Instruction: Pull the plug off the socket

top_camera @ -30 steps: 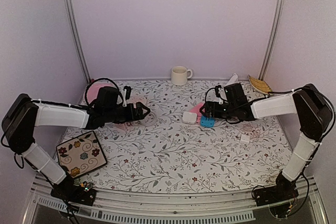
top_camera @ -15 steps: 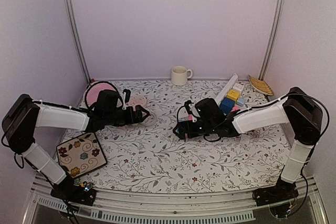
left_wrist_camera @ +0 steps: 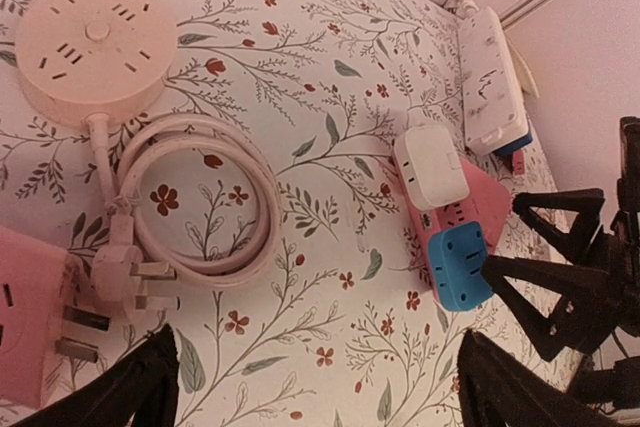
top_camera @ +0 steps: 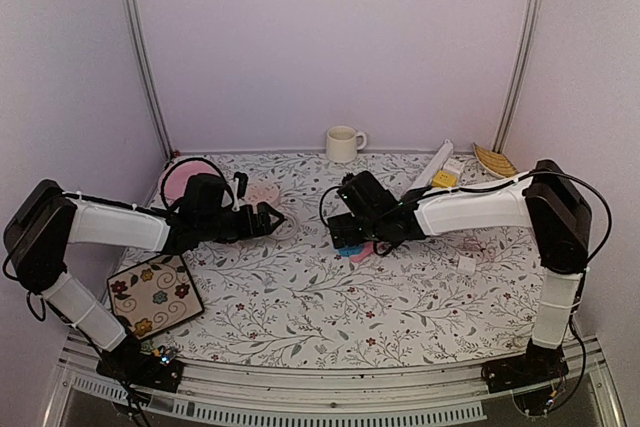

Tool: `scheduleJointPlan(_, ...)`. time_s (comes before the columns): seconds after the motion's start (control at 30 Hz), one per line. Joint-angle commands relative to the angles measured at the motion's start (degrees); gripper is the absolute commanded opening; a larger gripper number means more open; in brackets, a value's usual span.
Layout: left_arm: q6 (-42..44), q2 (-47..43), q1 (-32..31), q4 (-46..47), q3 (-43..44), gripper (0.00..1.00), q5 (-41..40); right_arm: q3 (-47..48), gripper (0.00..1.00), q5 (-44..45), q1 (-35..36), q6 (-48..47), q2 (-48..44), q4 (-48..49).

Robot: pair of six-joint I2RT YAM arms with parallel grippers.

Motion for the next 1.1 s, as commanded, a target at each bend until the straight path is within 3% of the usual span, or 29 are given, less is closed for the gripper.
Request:
scheduleJointPlan(0.0, -0.23, -0.17, -0.41, 1.5, -0.92, 0.97, -0.68, 7.31, 0.99, 9.71, 3.68, -2.19, 5.79, -8.87)
scheduleJointPlan(0.37, 0.14, -1.95, 0.82, 1.06, -2.03, 0.97, -0.94, 22.5, 0.99, 23.96, 6.51, -3.68, 19.39, -22.52)
scheduleJointPlan(0.7, -0.43, -1.68, 0.93, 1.65, -1.92, 0.97, -0.19, 25.94, 0.99, 31.39, 7.34, -3.65, 23.02, -26.97)
scheduleJointPlan(0.8, -0.46, -1.63, 0.93, 1.66, -1.82, 0.97, -0.11, 26.01, 0.91, 32.06, 7.47, -4.23, 22.66, -27.27)
scheduleJointPlan(0.93, -0.52, -1.43, 0.94, 1.74, -1.77, 0.97, -0.16, 26.0, 0.71, 31.82, 7.65, -4.34, 21.7, -27.31)
scheduleJointPlan(1.07, -0.52, -1.32, 0.95, 1.76, -1.77, 0.97, -0.1, 25.61, 0.59, 30.63, 7.78, -3.68, 20.39, -27.25)
